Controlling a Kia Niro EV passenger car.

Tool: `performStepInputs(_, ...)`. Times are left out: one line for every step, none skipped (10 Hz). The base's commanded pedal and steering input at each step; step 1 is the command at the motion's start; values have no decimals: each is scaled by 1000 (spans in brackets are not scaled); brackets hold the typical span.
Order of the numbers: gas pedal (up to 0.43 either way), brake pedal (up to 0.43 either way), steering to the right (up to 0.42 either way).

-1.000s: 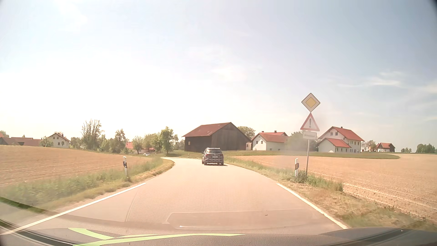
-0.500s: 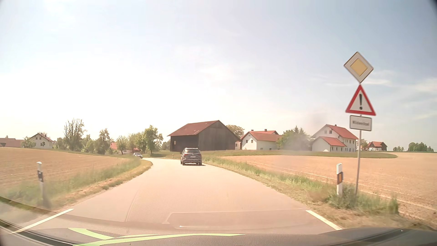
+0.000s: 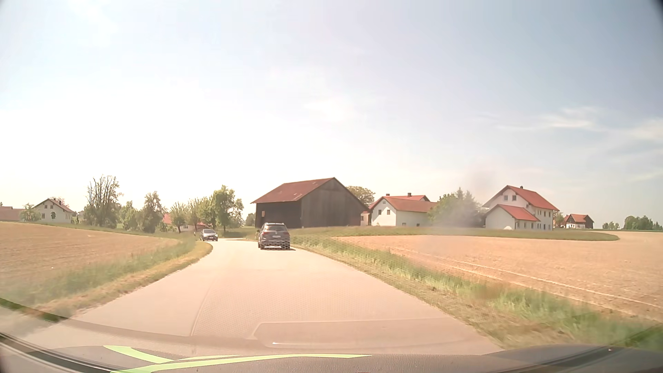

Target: Follow the waypoints while adhering to traffic rules and regulations

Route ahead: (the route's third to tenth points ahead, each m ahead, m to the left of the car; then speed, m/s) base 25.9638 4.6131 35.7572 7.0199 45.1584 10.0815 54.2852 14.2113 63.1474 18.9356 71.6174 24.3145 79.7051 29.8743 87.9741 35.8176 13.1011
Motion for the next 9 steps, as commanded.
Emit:
performStepInputs(398,0,-28)
performStepInputs(390,0,-34)
performStepInputs(370,0,-41)
performStepInputs(331,0,-46)
performStepInputs(287,0,-50)
performStepInputs(280,0,-52)
performStepInputs(268,0,-54)
performStepInputs(260,0,-57)
performStepInputs(209,0,-59)
